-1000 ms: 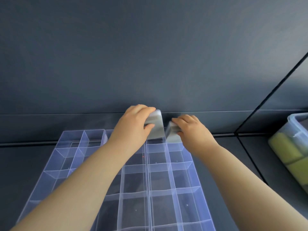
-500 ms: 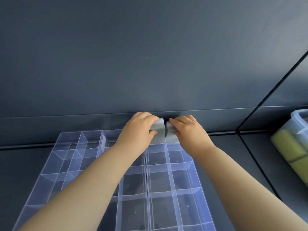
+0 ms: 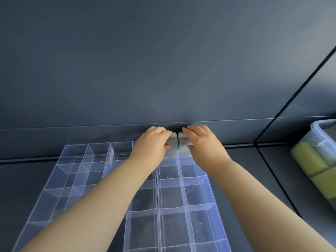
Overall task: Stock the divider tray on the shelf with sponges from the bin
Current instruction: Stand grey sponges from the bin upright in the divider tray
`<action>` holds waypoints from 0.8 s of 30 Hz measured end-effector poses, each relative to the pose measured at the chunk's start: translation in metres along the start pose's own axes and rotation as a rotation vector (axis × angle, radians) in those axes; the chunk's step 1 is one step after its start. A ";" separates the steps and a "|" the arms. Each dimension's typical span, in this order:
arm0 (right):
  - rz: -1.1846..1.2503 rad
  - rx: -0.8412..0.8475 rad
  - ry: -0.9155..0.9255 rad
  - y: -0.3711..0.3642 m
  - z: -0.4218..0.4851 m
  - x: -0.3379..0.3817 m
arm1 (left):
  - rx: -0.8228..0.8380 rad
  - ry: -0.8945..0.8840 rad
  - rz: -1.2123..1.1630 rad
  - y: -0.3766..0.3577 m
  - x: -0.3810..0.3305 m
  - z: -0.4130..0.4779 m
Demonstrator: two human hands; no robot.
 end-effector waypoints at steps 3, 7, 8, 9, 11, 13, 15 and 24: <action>0.012 0.004 -0.002 0.008 -0.005 0.002 | -0.017 -0.028 0.057 0.005 -0.004 -0.002; 0.045 0.021 -0.014 0.017 -0.014 0.000 | -0.102 -0.101 0.122 0.019 -0.018 -0.012; 0.061 0.018 -0.013 0.020 -0.017 0.000 | -0.129 -0.114 0.157 0.022 -0.023 -0.016; 0.076 0.015 -0.012 0.023 -0.021 0.000 | -0.162 -0.124 0.202 0.026 -0.028 -0.021; 0.099 0.007 -0.003 0.029 -0.029 0.001 | -0.193 -0.118 0.283 0.031 -0.039 -0.032; 0.120 -0.001 0.008 0.035 -0.041 0.001 | -0.191 -0.100 0.319 0.033 -0.050 -0.044; 0.153 0.005 0.009 0.040 -0.055 0.002 | -0.189 -0.094 0.327 0.034 -0.062 -0.059; 0.342 0.100 -0.076 0.059 -0.119 0.006 | -0.187 -0.013 0.294 0.028 -0.116 -0.124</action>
Point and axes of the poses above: each hand's wrist, its own z-axis towards the middle knuckle, its own y-axis out of the back of the hand, x = y × z, the point moved 8 cm from there along z, towards the middle knuckle
